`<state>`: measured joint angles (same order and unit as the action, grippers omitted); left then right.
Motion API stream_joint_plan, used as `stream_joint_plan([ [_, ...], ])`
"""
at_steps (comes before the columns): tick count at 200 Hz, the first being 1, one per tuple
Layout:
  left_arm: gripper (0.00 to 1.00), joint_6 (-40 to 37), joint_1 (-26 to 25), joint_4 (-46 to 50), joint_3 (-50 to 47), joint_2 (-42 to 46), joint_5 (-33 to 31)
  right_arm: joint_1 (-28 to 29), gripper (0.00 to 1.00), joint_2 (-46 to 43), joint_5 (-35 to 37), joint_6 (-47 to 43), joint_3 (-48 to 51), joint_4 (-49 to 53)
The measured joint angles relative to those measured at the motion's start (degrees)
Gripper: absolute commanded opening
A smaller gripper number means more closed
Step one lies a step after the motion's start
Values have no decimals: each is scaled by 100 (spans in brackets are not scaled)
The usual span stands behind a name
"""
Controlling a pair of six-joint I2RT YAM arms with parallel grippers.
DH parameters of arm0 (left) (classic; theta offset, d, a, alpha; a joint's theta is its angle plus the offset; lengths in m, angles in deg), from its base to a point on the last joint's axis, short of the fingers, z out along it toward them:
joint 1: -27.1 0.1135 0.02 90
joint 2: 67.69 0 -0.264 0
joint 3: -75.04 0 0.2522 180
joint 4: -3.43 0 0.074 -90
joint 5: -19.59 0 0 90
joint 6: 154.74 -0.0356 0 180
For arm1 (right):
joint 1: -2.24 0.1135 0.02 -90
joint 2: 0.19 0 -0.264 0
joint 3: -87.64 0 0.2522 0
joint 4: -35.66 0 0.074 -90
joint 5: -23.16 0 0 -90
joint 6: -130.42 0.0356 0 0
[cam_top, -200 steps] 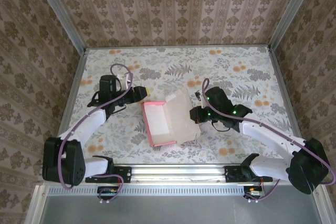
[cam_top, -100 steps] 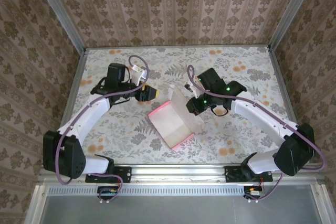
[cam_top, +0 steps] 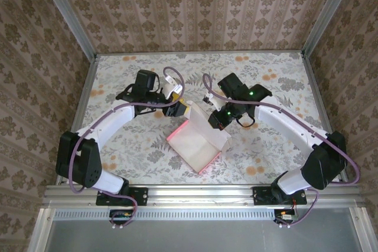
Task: Fold the paper box
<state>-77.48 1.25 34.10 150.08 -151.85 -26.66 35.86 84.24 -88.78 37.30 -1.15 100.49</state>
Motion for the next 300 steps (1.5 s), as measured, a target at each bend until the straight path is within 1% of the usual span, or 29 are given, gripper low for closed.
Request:
stream_joint_plan([
  [53,56,-146,0,-125,0,-164,22,0,7,105,-87,-151,-37,105],
  [97,48,-192,-188,-199,-59,-173,79,0,7,120,-79,-170,-44,140],
  [126,42,-188,-203,-225,-225,-173,87,0,6,120,-33,-168,-98,164],
  [150,32,-177,-219,-240,-319,-173,72,0,6,138,26,-168,-138,164],
  [170,29,-164,-295,-247,-343,-173,-15,0,7,160,72,-170,-149,153],
  [177,26,-162,-317,-245,-345,-173,-61,0,7,157,74,-181,-153,153],
  [196,21,-125,-402,-251,-348,-170,-219,-2,7,179,79,-243,-210,188],
  [229,20,-46,-514,-267,-356,-26,-647,0,7,214,96,-271,-223,181],
  [244,17,-17,-562,-286,-358,98,-813,7,9,219,109,-273,-223,149],
  [251,14,4,-566,-313,-367,155,-881,17,12,221,118,-271,-223,125],
  [263,13,59,-568,-385,-424,260,-986,17,15,221,146,-249,-221,52],
  [276,12,109,-568,-457,-529,369,-1102,28,24,221,195,-179,-212,-66],
  [283,10,155,-568,-501,-588,417,-1161,35,28,221,210,-129,-205,-140],
  [300,10,315,-570,-732,-817,527,-1283,37,37,221,264,0,-170,-367],
])
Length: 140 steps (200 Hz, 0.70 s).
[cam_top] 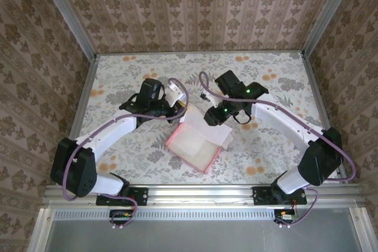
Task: Fold the paper box
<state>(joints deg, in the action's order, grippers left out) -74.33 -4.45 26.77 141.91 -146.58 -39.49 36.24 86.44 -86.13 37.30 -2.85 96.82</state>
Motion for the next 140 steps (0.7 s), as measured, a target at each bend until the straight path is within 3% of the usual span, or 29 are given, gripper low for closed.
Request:
stream_joint_plan([
  [47,10,599,-109,-671,-922,632,-601,-15,51,-352,393,590,479,-621],
  [140,10,962,-374,-994,-1432,1178,-1285,-651,62,-2365,686,1235,2109,-1123],
])
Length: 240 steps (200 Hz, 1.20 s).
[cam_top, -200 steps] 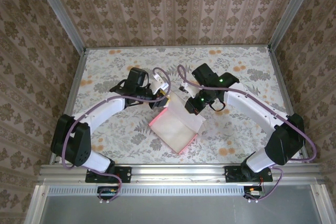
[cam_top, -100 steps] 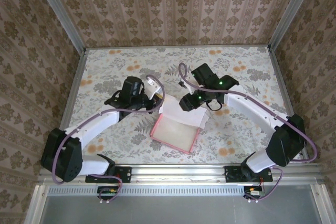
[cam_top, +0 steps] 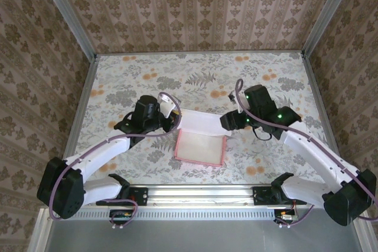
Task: Fold the paper box
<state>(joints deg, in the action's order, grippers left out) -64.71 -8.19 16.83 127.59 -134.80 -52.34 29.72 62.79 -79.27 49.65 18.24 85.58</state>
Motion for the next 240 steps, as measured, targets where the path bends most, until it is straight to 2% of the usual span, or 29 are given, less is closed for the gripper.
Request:
stream_joint_plan([
  [37,10,2,0,-13,-50,0,-74,-166,62,-44,26,0,319,-37],
  [106,11,4,13,39,-63,-44,-127,-186,52,-37,-42,109,737,-391],
  [150,14,114,13,79,-63,-44,-142,-186,31,-37,31,304,837,-407],
  [189,19,282,13,177,-57,-76,-133,-166,26,-37,96,474,866,-503],
  [210,19,315,13,369,22,-181,-109,-114,18,-37,153,575,920,-645],
  [240,19,391,13,798,291,-321,-92,-9,17,-37,201,645,940,-769],
])
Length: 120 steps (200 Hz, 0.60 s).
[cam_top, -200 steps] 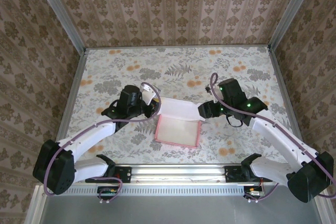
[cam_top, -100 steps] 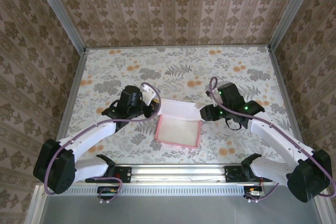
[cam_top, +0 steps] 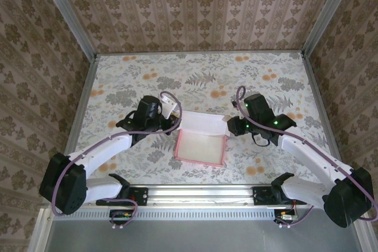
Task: Fold the paper box
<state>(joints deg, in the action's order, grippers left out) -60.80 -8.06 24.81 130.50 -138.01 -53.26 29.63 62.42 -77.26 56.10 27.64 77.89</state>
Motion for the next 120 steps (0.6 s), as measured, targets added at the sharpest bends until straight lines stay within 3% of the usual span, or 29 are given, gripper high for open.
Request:
stream_joint_plan([
  [49,18,87,0,562,238,-2,-7,214,13,0,372,0,0,-13],
  [71,24,98,0,831,358,-2,-4,214,12,-2,470,0,2,-13],
  [100,15,118,0,1117,466,-2,-4,229,12,-4,560,-4,2,-15],
  [120,14,105,0,1290,503,-2,20,251,12,-4,584,-9,2,-15],
])
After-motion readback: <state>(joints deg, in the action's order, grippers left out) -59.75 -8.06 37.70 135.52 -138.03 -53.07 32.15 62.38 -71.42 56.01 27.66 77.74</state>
